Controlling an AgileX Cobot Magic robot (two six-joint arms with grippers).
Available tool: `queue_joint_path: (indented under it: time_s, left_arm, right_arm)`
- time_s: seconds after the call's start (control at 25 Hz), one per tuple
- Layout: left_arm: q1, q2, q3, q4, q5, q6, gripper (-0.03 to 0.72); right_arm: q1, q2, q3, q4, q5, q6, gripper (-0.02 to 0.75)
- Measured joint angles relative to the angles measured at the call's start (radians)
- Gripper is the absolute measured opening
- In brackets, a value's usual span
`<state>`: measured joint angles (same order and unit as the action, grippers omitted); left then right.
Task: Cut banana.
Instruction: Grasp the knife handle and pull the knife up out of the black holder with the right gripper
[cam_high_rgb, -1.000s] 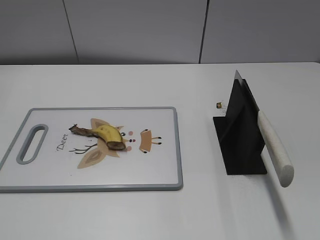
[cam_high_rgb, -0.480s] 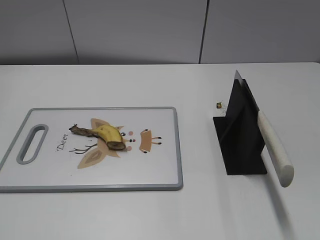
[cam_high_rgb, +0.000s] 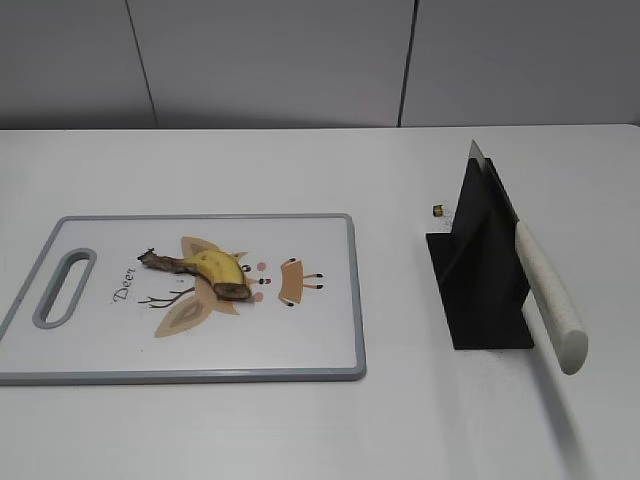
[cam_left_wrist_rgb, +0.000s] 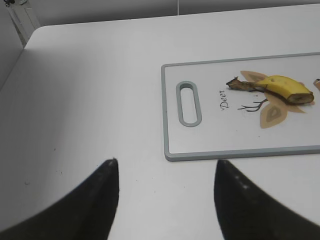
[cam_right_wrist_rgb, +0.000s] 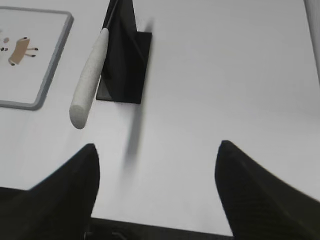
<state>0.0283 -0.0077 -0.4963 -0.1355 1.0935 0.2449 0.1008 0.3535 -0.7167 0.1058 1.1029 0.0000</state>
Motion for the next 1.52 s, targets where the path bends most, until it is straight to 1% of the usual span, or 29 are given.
queue_joint_path:
  time_s: [0.24, 0.48, 0.56, 0.72, 0.88, 0.96, 1.16, 1.36, 1.52]
  left_arm:
    - [0.0, 0.0, 0.0, 0.0, 0.0, 0.0, 0.578]
    - [0.0, 0.0, 0.0, 0.0, 0.0, 0.0, 0.578]
    - [0.0, 0.0, 0.0, 0.0, 0.0, 0.0, 0.578]
    - [0.0, 0.0, 0.0, 0.0, 0.0, 0.0, 0.578]
    - [0.0, 0.0, 0.0, 0.0, 0.0, 0.0, 0.577]
    - [0.0, 0.0, 0.0, 0.0, 0.0, 0.0, 0.578]
    - [0.0, 0.0, 0.0, 0.0, 0.0, 0.0, 0.578]
    - [0.0, 0.0, 0.0, 0.0, 0.0, 0.0, 0.578]
    - [0.0, 0.0, 0.0, 0.0, 0.0, 0.0, 0.578]
  right_arm:
    - [0.0, 0.256, -0.136, 0.015, 0.104, 0.018, 0.54]
    - [0.003, 0.44, -0.218, 0.062, 0.107, 0.031, 0.538]
    - [0.023, 0.483, -0.224, 0.067, 0.108, 0.051, 0.538]
    - [0.116, 0.56, -0.226, 0.07, 0.108, 0.068, 0.538]
    - [0.235, 0.649, -0.226, 0.044, 0.109, 0.1, 0.538]
    - [0.267, 0.698, -0.226, 0.036, 0.109, 0.115, 0.538]
    - [0.277, 0.826, -0.226, 0.036, 0.095, 0.149, 0.538]
    - [0.277, 0.932, -0.229, 0.097, 0.002, 0.155, 0.538]
    - [0.278, 1.009, -0.266, 0.103, -0.029, 0.157, 0.522]
